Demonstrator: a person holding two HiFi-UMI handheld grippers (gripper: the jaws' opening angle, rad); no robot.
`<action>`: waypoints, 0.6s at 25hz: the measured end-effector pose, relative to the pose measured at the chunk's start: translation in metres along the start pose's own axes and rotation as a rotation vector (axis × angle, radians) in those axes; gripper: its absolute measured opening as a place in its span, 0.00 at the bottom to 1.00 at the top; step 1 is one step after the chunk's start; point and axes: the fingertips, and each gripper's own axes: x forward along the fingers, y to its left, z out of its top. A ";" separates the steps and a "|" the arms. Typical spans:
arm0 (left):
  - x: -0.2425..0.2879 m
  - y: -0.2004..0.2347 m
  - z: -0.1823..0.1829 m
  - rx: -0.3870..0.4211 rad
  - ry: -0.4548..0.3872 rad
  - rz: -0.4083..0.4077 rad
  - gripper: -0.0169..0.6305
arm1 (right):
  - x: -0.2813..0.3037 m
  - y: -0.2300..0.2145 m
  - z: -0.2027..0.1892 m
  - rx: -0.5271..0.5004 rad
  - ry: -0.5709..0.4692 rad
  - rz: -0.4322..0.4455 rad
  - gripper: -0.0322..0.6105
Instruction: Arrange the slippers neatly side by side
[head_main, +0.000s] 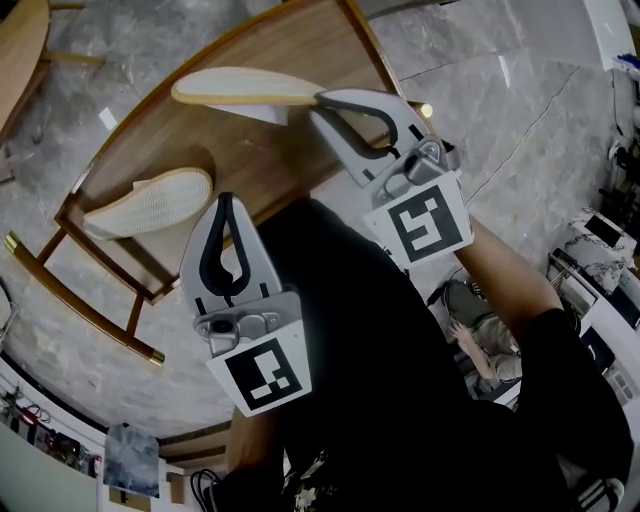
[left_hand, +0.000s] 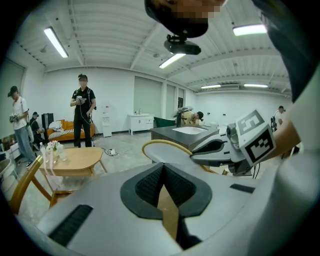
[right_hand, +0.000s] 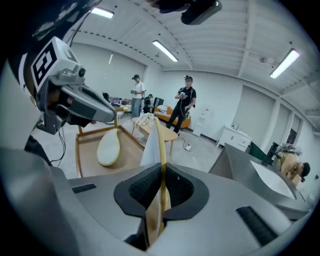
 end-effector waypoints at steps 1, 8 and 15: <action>0.000 0.001 -0.001 -0.001 0.000 0.002 0.03 | -0.002 -0.002 0.001 0.008 0.002 -0.004 0.08; 0.002 0.000 0.004 -0.013 -0.014 0.008 0.03 | -0.011 -0.011 0.016 0.219 -0.021 0.007 0.08; 0.001 0.006 -0.003 0.008 0.015 0.023 0.03 | -0.008 -0.013 0.007 0.423 -0.021 0.102 0.08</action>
